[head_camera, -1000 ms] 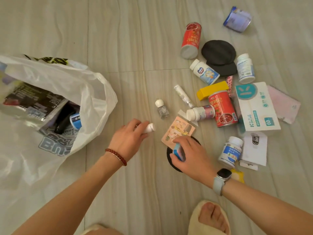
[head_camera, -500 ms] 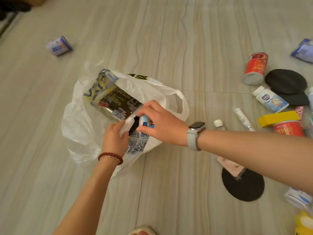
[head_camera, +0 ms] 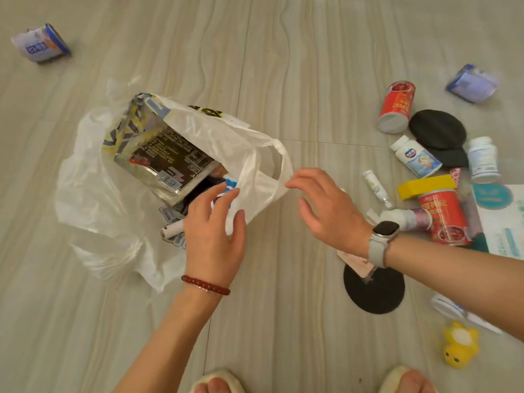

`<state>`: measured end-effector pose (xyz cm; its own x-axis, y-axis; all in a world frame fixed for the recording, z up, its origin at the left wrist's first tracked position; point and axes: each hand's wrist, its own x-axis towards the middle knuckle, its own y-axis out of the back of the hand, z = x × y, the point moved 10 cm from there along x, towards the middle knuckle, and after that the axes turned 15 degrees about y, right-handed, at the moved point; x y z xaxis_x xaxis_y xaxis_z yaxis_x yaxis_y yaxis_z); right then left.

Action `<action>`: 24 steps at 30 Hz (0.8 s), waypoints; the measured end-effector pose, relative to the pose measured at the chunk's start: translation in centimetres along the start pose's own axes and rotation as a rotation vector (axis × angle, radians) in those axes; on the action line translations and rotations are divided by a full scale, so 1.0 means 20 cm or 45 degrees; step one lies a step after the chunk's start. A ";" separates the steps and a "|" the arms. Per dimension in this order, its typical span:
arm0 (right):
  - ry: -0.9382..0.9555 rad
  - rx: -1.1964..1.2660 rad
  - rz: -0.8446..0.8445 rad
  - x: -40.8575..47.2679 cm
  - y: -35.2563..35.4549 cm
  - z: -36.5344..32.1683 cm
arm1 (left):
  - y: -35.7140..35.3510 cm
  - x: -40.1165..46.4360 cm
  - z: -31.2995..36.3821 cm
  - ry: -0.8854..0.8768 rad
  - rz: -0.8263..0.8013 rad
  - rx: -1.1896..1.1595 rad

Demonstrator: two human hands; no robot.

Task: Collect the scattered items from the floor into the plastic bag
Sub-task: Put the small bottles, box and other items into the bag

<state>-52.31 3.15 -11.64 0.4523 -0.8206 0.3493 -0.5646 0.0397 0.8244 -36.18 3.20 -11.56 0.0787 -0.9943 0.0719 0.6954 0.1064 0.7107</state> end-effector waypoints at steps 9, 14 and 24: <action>-1.142 0.020 -0.401 -0.99 -0.01 0.55 | -0.78 -0.33 0.12 -0.116 -0.710 0.124; -1.494 -0.039 -0.395 -1.25 -0.03 0.56 | -1.00 -0.41 0.03 0.048 -0.862 0.274; -1.429 -0.057 -0.479 -1.36 -0.13 0.50 | -1.26 -0.48 0.17 -0.008 -0.827 0.554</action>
<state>-70.03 19.58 -27.78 -0.2869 -0.8252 -0.4865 -0.4910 -0.3093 0.8144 -56.83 10.13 -27.83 -0.2536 -0.8565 -0.4496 0.2577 -0.5078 0.8220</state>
